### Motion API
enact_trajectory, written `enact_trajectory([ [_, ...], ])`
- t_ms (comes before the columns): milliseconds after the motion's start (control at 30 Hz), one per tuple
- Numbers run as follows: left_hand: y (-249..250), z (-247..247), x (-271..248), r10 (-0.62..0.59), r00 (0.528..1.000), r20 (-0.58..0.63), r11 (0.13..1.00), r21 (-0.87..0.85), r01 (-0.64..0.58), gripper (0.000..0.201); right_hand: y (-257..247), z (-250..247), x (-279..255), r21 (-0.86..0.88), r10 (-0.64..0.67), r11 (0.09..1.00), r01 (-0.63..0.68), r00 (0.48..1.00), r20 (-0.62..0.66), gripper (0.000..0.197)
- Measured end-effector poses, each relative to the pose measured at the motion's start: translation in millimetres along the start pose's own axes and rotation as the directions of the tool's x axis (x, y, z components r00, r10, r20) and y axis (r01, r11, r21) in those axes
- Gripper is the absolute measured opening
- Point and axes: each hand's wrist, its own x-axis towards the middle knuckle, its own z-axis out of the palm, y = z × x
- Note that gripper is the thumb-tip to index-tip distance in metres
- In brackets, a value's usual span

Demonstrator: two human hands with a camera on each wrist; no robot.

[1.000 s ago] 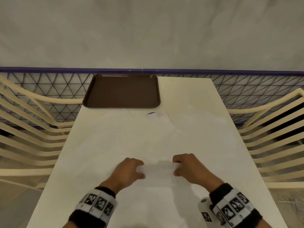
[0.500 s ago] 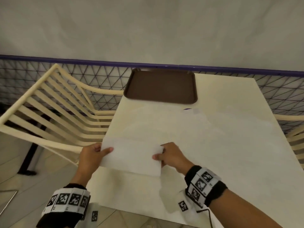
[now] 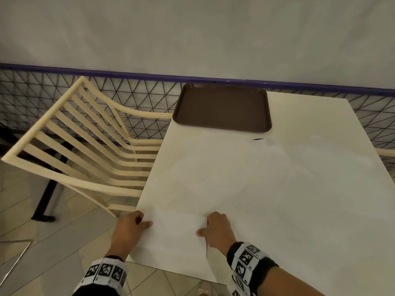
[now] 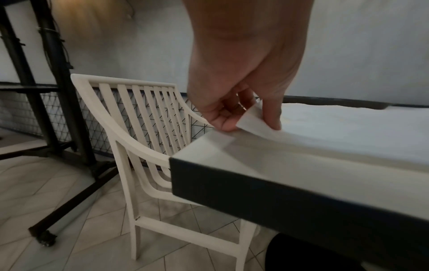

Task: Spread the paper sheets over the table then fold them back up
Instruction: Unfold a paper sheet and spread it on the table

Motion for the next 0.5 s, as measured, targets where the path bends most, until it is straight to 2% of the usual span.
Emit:
enact_trajectory([
  [100, 2.9, -2.4, 0.0, 0.018, 1.000, 0.007, 0.996, 0.083, -0.019, 0.028, -0.4, -3.8, -2.8, -0.159, -0.011, 0.987, 0.010, 1.000, -0.006, 0.047],
  [133, 5.5, -3.7, 1.0, 0.012, 1.000, 0.002, 0.995, 0.094, -0.012, 0.033, 0.3, -6.3, -5.1, -0.210, -0.029, 0.977, 0.028, 1.000, -0.003, 0.043],
  [200, 12.1, -4.6, 1.9, -0.001, 1.000, -0.004, 0.992, 0.129, 0.001, 0.055, 1.3, -13.1, -12.2, -0.268, -0.109, 0.958, 0.105, 0.994, 0.001, 0.030],
  [267, 21.9, -0.5, 1.4, 0.046, 0.999, -0.008, 0.969, 0.244, -0.043, 0.066, 4.9, -22.3, -20.1, -0.219, -0.198, 0.957, 0.192, 0.980, -0.006, 0.024],
  [300, 30.1, 3.6, -0.1, 0.079, 0.997, 0.000, 0.949, 0.305, -0.076, 0.065, 8.8, -29.1, -24.7, -0.169, -0.224, 0.961, 0.219, 0.974, -0.013, 0.023],
  [367, 51.1, 14.9, -2.7, 0.158, 0.987, 0.000, 0.936, 0.319, -0.150, 0.056, 22.1, -49.6, -32.4, -0.090, -0.245, 0.967, 0.239, 0.967, -0.071, 0.017],
  [433, 78.9, 29.8, -2.3, 0.257, 0.967, -0.002, 0.928, 0.280, -0.246, 0.048, 47.8, -75.8, -37.8, -0.081, -0.215, 0.976, 0.203, 0.961, -0.174, 0.013],
  [500, 111.6, 46.9, 0.3, 0.362, 0.931, 0.057, 0.897, 0.250, -0.364, 0.040, 80.2, -102.0, -43.6, -0.102, -0.166, 0.985, 0.143, 0.946, -0.278, 0.016],
])
